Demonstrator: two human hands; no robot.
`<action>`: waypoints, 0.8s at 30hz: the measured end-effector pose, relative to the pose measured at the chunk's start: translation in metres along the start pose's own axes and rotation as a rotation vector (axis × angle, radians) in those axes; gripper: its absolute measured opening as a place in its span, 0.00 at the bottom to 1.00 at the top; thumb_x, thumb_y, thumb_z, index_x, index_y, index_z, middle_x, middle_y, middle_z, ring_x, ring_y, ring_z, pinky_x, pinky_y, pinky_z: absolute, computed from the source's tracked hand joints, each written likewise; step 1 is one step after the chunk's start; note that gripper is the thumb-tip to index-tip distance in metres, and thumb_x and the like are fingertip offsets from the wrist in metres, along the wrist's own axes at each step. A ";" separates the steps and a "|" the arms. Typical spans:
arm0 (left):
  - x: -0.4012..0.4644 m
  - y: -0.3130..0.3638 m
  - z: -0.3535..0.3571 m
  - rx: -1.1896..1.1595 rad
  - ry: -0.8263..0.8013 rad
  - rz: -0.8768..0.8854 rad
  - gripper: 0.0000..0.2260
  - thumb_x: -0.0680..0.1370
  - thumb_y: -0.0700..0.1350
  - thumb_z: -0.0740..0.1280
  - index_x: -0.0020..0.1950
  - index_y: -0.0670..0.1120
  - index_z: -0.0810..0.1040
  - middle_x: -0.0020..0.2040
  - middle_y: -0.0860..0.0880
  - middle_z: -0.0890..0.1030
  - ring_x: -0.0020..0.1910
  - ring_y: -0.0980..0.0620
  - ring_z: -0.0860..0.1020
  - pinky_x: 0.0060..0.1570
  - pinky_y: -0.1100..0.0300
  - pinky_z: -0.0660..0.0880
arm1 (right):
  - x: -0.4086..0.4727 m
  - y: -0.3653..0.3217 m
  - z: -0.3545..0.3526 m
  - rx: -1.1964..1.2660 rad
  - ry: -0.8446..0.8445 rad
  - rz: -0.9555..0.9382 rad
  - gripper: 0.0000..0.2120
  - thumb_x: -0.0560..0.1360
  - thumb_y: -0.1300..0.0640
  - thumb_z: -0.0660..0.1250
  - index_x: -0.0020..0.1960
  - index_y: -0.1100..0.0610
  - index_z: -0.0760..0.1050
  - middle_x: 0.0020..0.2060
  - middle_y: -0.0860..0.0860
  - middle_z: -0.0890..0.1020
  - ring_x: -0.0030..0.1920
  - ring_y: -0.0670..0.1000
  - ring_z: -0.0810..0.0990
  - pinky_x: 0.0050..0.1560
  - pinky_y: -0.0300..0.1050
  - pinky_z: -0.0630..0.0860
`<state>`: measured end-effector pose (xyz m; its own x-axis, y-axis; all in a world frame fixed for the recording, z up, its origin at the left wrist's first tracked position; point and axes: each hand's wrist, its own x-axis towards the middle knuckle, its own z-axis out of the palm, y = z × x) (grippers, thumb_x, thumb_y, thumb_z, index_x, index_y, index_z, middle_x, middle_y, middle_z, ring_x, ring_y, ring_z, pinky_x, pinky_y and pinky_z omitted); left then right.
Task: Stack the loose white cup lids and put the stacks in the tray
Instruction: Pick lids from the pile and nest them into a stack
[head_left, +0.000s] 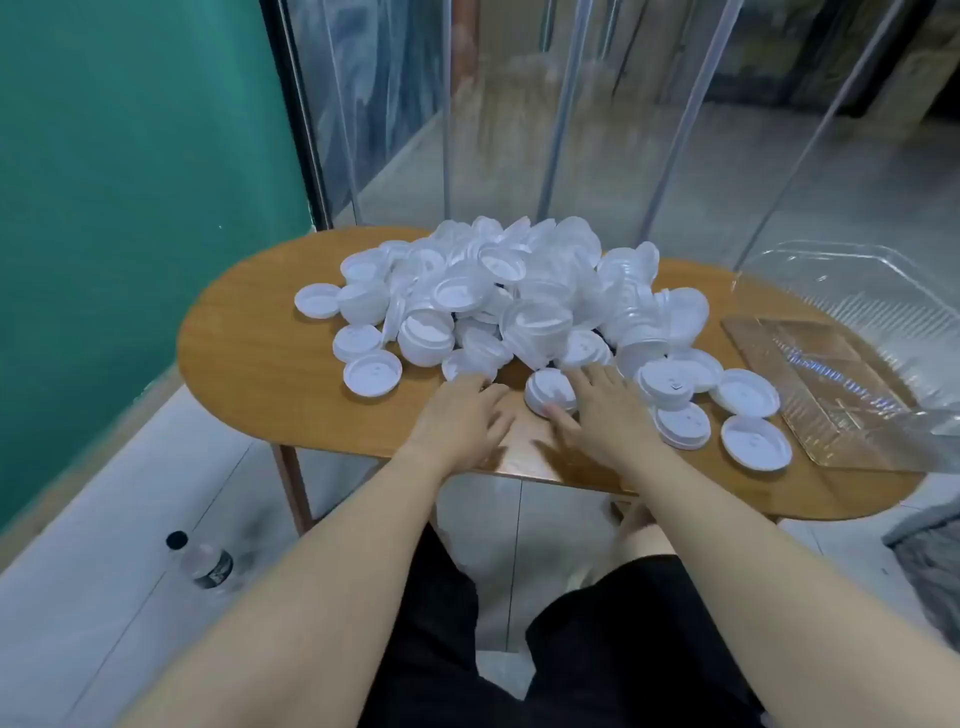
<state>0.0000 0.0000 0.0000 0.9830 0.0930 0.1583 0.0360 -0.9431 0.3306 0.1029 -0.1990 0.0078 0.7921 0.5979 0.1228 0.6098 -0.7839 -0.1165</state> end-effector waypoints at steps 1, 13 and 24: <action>0.003 0.000 0.005 0.023 -0.009 0.030 0.20 0.83 0.56 0.61 0.72 0.49 0.76 0.62 0.46 0.77 0.63 0.44 0.74 0.58 0.53 0.70 | 0.002 0.003 0.004 -0.003 -0.002 -0.009 0.32 0.79 0.35 0.56 0.73 0.56 0.70 0.63 0.57 0.77 0.66 0.60 0.73 0.65 0.55 0.68; 0.027 -0.007 0.035 -0.135 0.010 0.009 0.30 0.80 0.60 0.67 0.76 0.45 0.71 0.62 0.47 0.75 0.63 0.46 0.73 0.64 0.52 0.71 | 0.016 0.002 0.049 0.159 0.202 -0.041 0.26 0.78 0.40 0.62 0.67 0.56 0.74 0.64 0.55 0.78 0.64 0.58 0.75 0.64 0.56 0.70; 0.029 -0.024 0.042 -0.344 0.006 0.026 0.34 0.76 0.59 0.73 0.79 0.54 0.67 0.71 0.58 0.74 0.71 0.57 0.69 0.72 0.49 0.68 | 0.013 0.009 0.049 0.533 0.299 -0.119 0.29 0.71 0.49 0.74 0.70 0.55 0.71 0.63 0.48 0.76 0.64 0.50 0.75 0.67 0.50 0.70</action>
<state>0.0351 0.0119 -0.0425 0.9816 0.0736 0.1760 -0.0528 -0.7820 0.6210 0.1197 -0.1906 -0.0398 0.7232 0.5430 0.4267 0.6839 -0.4773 -0.5518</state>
